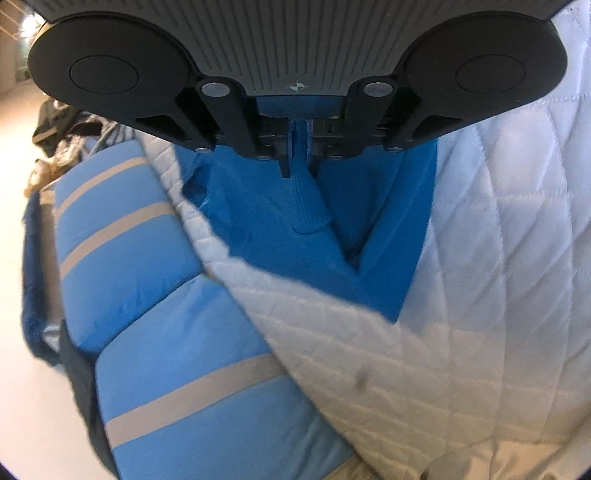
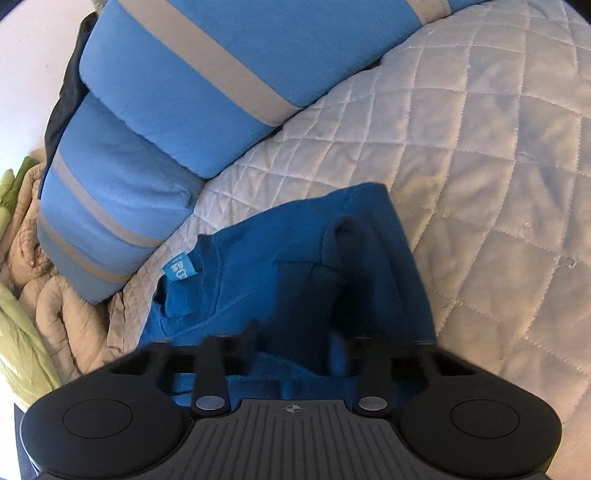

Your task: Fold clothes

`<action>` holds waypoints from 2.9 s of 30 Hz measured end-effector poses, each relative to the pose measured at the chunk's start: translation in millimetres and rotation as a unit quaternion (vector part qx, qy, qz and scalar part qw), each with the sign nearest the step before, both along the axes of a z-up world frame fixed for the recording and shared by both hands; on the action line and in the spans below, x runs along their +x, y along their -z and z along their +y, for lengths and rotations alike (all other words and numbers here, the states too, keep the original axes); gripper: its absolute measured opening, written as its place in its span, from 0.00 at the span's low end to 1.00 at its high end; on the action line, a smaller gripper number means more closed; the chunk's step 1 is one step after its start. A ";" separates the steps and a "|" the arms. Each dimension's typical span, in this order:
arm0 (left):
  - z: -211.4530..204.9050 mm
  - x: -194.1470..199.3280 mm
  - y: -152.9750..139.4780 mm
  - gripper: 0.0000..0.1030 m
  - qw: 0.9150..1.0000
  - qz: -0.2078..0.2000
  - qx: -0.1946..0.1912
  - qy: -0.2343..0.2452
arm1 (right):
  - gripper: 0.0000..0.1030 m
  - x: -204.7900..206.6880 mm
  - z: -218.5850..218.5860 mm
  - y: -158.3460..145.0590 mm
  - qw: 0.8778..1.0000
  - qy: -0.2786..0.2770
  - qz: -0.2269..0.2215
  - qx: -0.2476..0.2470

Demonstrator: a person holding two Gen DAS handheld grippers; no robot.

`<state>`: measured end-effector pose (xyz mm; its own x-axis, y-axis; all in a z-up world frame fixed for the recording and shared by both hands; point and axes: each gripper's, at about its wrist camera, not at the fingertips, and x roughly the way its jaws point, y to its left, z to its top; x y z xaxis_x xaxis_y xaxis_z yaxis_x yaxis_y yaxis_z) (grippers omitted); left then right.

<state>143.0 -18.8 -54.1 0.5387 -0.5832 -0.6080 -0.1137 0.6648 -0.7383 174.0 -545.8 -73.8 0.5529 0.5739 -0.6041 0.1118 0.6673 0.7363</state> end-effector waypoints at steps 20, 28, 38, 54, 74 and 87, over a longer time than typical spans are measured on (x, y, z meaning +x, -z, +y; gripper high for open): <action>10.1 63.5 -8.4 0.15 0.996 -0.019 -0.023 -0.088 | 0.24 62.4 -16.8 -1.8 0.989 0.091 -0.025 0.117; -18.0 37.1 -53.6 0.65 0.982 -0.112 0.131 -0.077 | 0.98 60.3 5.4 -51.5 0.991 0.056 -0.118 -0.014; -56.5 -53.1 -91.9 0.67 0.936 -0.204 0.287 -0.015 | 1.00 -8.5 22.8 -93.0 0.959 0.033 -0.159 -0.233; -88.7 -153.0 -99.5 0.71 0.920 -0.211 0.327 0.048 | 1.00 -114.1 28.9 -128.1 0.893 0.019 -0.182 -0.411; -127.7 -211.3 -53.6 0.71 0.912 -0.193 0.350 0.096 | 1.00 -164.9 3.1 -71.1 0.934 -0.058 -0.130 -0.329; -138.0 -214.9 -43.9 0.71 0.894 -0.201 0.395 0.061 | 0.98 -171.7 -58.3 -5.4 0.999 -0.022 0.003 -0.033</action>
